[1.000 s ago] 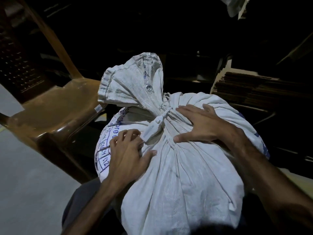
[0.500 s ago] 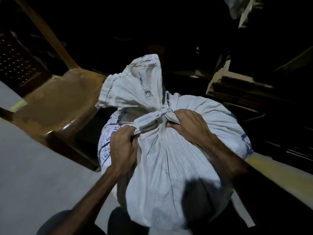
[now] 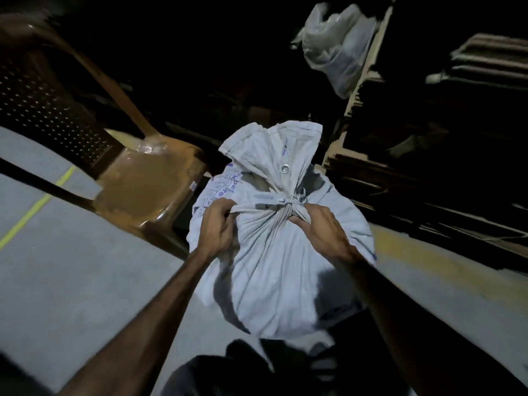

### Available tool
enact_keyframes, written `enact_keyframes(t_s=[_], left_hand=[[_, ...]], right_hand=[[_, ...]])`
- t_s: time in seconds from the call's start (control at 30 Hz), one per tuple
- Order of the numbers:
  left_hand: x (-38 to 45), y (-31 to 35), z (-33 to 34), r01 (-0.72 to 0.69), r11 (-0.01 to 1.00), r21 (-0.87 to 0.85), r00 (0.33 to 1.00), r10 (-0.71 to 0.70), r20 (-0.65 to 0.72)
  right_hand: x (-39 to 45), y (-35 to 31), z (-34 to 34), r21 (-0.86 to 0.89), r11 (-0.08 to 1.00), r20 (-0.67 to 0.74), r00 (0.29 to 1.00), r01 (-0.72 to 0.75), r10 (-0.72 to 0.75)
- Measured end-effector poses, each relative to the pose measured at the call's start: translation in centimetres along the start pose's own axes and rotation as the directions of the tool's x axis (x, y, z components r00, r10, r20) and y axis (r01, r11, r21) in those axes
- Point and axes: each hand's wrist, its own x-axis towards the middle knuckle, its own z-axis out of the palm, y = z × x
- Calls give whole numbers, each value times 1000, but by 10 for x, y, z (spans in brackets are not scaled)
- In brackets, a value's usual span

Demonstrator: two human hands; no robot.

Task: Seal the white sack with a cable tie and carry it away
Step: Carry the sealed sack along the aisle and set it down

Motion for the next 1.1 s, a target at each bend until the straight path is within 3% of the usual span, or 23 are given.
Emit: enact_keyframes(t_s=[0.1, 0.27, 0.57, 0.83, 1.1], left_hand=[[14, 50, -45, 37, 999, 30, 997, -39, 65], [27, 132, -108, -47, 995, 85, 980, 30, 196], [-7, 248, -127, -144, 989, -22, 920, 142, 366], [-43, 336, -65, -352, 924, -148, 760, 374, 532], [-97, 474, 27, -528, 797, -292, 528, 578, 622]], right_hand=[[-50, -39, -40, 116, 990, -23, 996, -78, 82], [-123, -85, -87, 258, 948, -112, 968, -189, 223], [-249, -124, -151, 376, 859, -303, 830, -348, 469], [-357, -83, -180, 486, 758, -430, 636, -435, 641], [-475, -27, -208, 665, 634, -534, 343, -395, 773]])
